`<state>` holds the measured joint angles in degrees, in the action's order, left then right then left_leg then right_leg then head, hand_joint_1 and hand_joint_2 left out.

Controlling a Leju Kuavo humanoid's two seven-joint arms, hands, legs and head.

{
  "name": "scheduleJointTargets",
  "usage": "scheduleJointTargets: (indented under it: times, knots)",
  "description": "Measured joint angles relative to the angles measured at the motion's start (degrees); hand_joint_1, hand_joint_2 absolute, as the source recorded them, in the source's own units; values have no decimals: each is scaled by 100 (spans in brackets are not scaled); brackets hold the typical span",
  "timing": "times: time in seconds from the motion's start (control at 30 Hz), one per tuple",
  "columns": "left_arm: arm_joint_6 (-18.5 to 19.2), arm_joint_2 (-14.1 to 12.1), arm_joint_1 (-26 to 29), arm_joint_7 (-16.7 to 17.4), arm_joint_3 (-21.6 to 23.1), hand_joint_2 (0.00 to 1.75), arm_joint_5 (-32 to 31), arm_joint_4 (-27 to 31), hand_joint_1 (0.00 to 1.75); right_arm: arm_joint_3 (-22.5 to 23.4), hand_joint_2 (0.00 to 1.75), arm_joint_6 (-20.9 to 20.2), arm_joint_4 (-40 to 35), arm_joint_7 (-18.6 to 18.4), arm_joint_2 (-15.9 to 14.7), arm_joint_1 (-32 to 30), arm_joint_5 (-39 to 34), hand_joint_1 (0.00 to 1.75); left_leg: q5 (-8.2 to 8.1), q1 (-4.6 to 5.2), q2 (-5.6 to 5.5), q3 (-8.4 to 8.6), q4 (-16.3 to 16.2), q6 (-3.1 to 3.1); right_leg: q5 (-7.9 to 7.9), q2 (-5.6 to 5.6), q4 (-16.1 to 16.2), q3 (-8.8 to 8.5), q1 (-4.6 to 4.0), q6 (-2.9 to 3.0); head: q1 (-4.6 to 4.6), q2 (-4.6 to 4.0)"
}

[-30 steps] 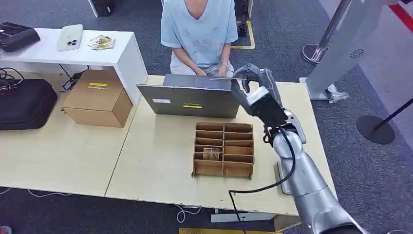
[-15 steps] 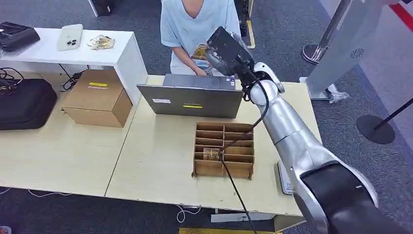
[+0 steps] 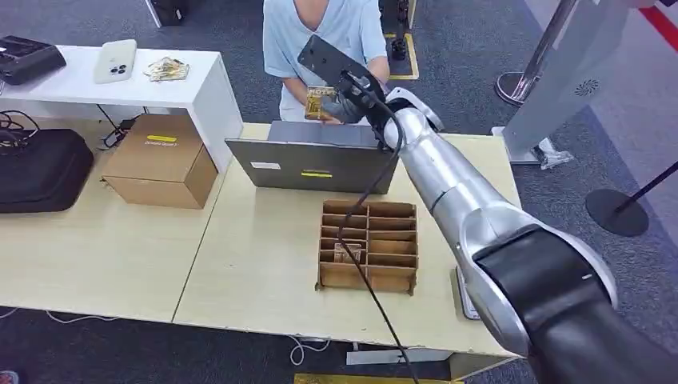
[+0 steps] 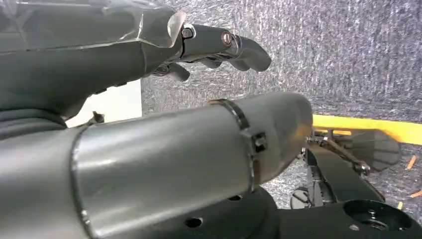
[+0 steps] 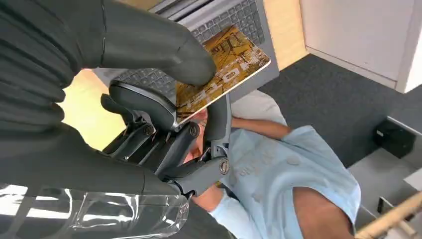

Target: Pass the card to the sensor for recognition and then transmit it.

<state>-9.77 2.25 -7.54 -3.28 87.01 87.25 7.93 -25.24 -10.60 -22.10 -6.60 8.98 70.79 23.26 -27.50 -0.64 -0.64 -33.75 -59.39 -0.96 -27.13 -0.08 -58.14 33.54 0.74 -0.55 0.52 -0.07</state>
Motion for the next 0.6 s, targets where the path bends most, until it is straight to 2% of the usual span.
scheduleJointTargets:
  times: [0.37,0.6]
  knots:
    - [2,-4,6,13,11,0,17,0,0,46,175,227,341,-264,4,1,24,175,0,0,0,1,0,0,0,2,0,1,0,0,0,0]
    - [9,-4,5,22,17,0,17,0,0,46,175,483,450,-330,0,-1,317,175,0,0,1,1,0,0,0,3,0,1,0,0,2,0]
